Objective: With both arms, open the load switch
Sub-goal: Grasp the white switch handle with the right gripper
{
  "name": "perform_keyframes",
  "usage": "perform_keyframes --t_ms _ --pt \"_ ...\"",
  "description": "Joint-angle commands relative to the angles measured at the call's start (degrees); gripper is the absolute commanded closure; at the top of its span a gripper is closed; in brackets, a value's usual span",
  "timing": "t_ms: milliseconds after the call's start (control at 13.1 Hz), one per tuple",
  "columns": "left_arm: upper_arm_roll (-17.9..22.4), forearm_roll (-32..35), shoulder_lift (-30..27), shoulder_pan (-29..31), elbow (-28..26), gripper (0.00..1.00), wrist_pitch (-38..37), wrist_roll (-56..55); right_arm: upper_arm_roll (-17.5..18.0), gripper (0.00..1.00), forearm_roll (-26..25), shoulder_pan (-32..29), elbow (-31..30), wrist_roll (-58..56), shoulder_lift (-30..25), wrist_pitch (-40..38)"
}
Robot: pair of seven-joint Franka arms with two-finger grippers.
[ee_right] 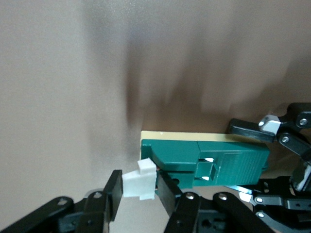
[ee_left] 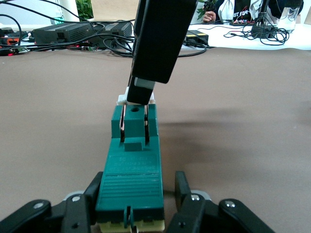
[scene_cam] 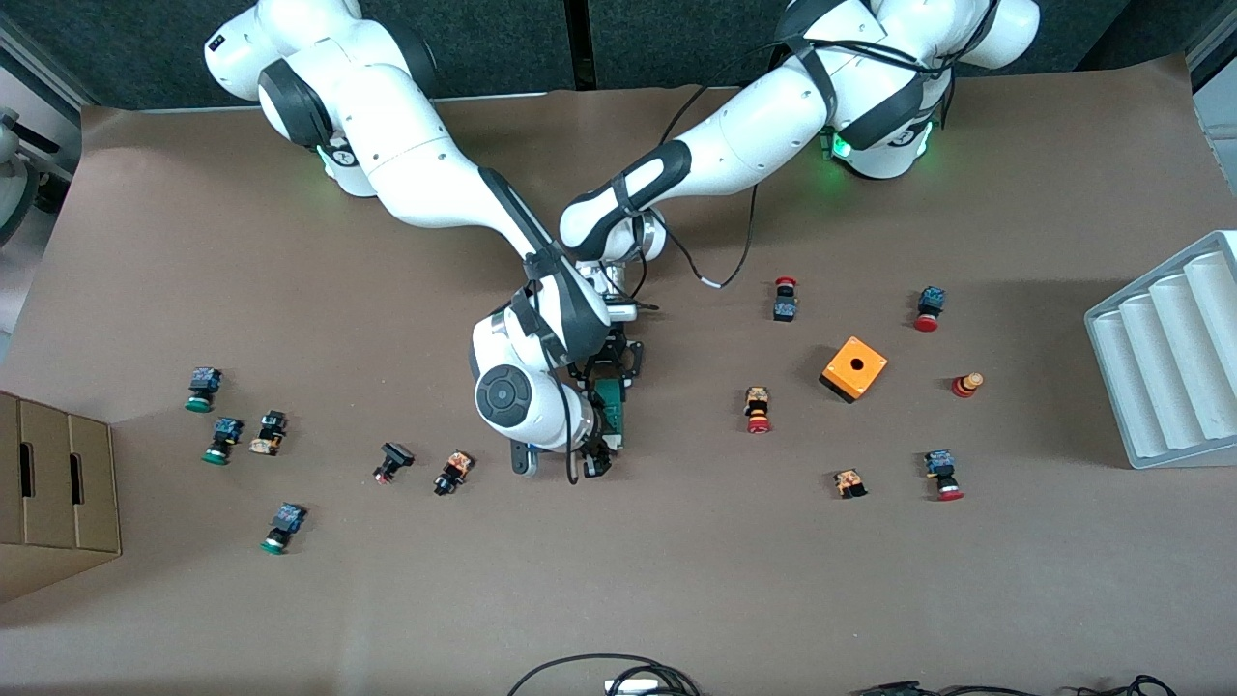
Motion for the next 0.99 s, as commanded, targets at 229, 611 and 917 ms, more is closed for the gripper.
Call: perform_keyframes --t_ms 229,611,917 --pt "0.43 0.79 1.22 -0.95 1.29 0.37 -0.31 -0.78 -0.18 0.62 2.17 0.47 0.07 0.43 -1.0 -2.2" --pt "0.43 0.79 1.22 -0.95 1.29 0.37 -0.31 -0.78 -0.18 0.63 2.08 0.47 -0.99 0.25 -1.01 -1.94" --pt "0.43 0.79 1.13 -0.95 1.37 0.37 -0.31 -0.7 0.35 0.71 2.0 0.56 -1.08 0.25 -1.18 -2.02"
